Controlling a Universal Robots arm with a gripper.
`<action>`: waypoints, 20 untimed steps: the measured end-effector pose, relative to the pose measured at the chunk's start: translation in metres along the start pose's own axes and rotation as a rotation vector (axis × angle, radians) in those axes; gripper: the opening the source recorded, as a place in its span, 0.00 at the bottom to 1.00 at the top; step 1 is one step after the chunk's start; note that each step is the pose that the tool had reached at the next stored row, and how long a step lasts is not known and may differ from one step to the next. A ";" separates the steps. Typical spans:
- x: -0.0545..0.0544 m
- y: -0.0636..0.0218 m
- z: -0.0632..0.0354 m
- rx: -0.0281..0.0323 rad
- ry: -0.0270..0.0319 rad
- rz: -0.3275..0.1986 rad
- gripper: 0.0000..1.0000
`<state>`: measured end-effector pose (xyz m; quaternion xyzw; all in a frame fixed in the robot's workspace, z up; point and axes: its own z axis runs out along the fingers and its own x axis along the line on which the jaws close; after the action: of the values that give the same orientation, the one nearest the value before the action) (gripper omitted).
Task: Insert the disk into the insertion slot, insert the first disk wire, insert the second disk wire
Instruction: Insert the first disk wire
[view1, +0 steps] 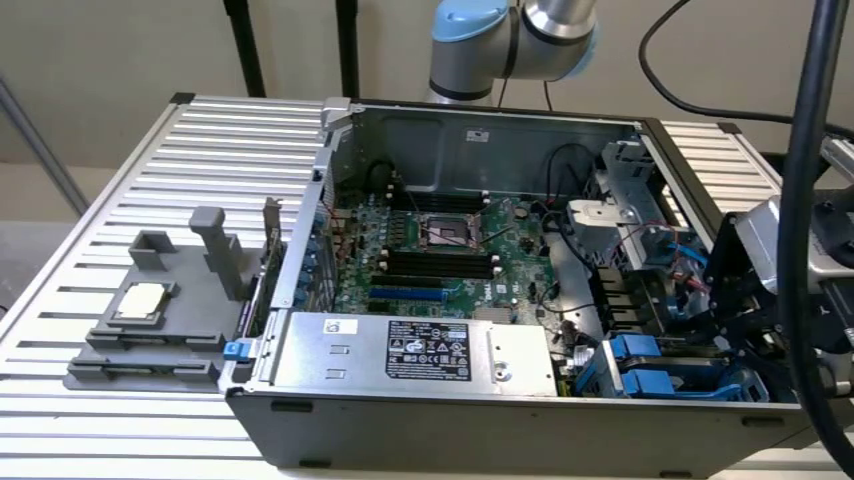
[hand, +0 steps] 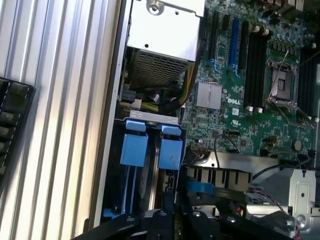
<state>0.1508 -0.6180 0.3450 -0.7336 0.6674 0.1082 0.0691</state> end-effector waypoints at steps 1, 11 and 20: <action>0.000 0.0000 0.0003 0.0000 0.0081 0.004 0.16; -0.008 -0.0007 0.0025 -0.0036 0.0669 0.013 0.16; -0.014 -0.0014 0.0042 -0.0044 0.0961 0.022 0.16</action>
<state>0.1507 -0.6030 0.3445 -0.7306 0.6778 0.0751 0.0341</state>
